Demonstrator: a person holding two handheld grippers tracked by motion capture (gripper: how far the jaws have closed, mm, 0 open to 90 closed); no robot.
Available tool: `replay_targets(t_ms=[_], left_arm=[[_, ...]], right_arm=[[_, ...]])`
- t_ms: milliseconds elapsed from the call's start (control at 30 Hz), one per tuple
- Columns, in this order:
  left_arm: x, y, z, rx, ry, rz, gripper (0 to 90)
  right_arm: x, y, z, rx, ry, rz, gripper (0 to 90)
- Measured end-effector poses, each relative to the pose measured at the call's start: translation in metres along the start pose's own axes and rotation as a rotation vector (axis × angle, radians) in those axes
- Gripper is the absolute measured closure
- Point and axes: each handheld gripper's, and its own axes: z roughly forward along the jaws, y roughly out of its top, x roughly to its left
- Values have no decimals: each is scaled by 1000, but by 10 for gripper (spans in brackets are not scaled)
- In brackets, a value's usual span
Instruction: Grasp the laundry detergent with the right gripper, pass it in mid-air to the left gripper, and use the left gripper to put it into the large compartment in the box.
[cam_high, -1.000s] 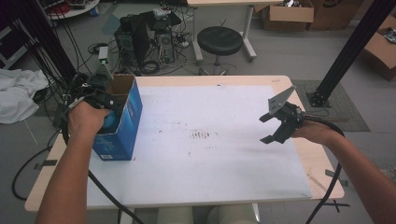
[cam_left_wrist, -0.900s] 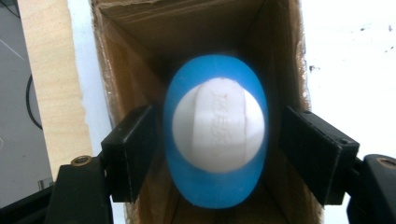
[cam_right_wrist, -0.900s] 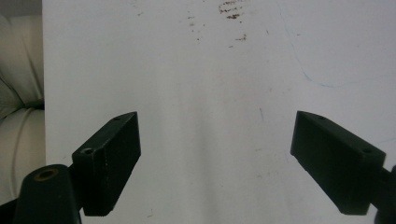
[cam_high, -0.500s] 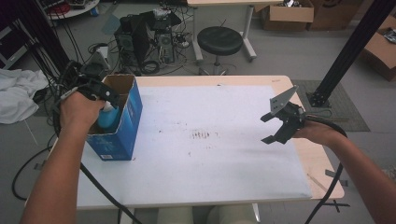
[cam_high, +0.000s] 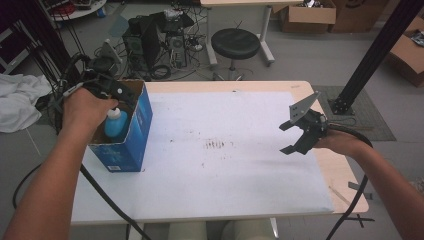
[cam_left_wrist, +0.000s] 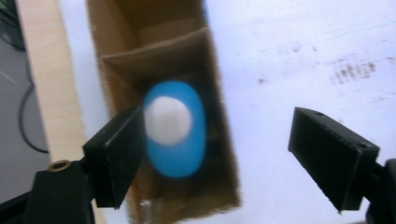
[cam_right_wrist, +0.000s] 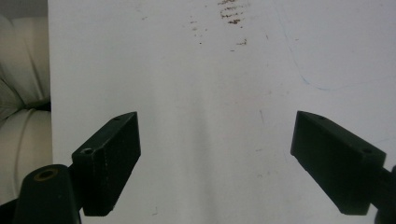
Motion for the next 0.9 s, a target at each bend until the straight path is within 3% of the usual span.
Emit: replay_targets(t_ms=[233, 500, 667, 900], left_arm=[[-11, 5, -7, -23, -5, 37, 187], [-32, 15, -15, -60, -2, 119, 190], [-53, 23, -16, -50, -34, 227, 193], [-82, 33, -10, -44, -65, 339, 192]], right_arm=[[1, 0, 0, 4, -1, 2, 160], [1, 2, -1, 7, -2, 2, 160], [2, 2, -1, 8, -3, 2, 160], [4, 1, -3, 10, -7, 11, 160]])
